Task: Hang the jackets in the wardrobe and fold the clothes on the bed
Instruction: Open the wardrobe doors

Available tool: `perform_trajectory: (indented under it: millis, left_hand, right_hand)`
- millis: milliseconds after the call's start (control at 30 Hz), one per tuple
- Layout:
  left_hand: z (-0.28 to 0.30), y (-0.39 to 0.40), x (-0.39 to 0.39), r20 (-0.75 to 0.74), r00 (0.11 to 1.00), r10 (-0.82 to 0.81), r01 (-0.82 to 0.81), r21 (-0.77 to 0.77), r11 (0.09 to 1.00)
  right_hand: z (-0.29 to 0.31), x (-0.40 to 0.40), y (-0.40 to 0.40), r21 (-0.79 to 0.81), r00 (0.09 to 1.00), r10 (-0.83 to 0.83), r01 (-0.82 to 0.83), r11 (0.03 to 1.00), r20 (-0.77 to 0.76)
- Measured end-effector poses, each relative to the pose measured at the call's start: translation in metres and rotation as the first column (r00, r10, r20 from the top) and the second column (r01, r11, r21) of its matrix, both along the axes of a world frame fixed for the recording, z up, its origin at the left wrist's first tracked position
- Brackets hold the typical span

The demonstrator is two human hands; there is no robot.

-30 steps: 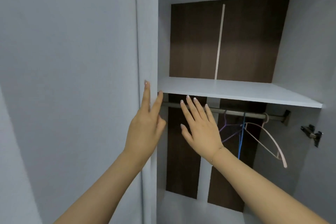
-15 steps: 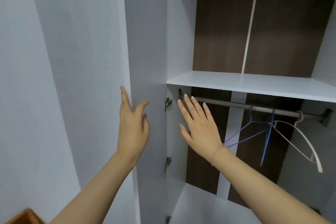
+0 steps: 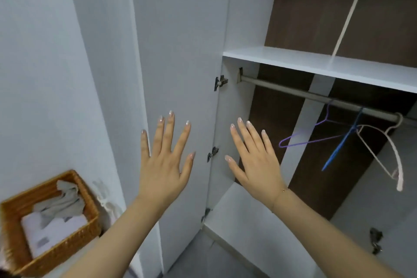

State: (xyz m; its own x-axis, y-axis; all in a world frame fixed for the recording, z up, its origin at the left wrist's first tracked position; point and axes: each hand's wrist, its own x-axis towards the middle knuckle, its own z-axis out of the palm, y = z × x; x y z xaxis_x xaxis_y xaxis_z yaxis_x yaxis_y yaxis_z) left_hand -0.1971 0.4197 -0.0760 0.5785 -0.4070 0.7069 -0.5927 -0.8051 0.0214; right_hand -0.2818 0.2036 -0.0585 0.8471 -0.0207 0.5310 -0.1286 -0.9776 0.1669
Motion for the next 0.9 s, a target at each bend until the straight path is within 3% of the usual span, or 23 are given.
perform_trajectory:
  millis: [200,400,633,900]
  left_hand:
    - [-0.034,0.045,-0.102,-0.129,0.965,0.228,-0.230,-0.005,0.973]
    - [-0.069,0.105,-0.215,-0.254,0.838,0.483,-0.485,0.061,0.872]
    - [-0.085,0.191,-0.347,-0.387,0.575,0.721,-0.764,0.060,0.642]
    - [-0.112,0.301,-0.500,-0.523,0.236,0.819,-0.956,0.027,0.293]
  right_hand:
    - [-0.033,-0.041,0.041,0.036,0.962,0.236,-0.233,0.972,-0.141]
    - [-0.066,-0.094,0.100,0.152,0.837,0.513,-0.492,0.858,-0.188]
    - [-0.089,-0.150,0.215,0.217,0.586,0.771,-0.742,0.634,-0.247]
    - [-0.111,-0.248,0.386,0.289,0.243,0.929,-0.902,0.322,-0.278]
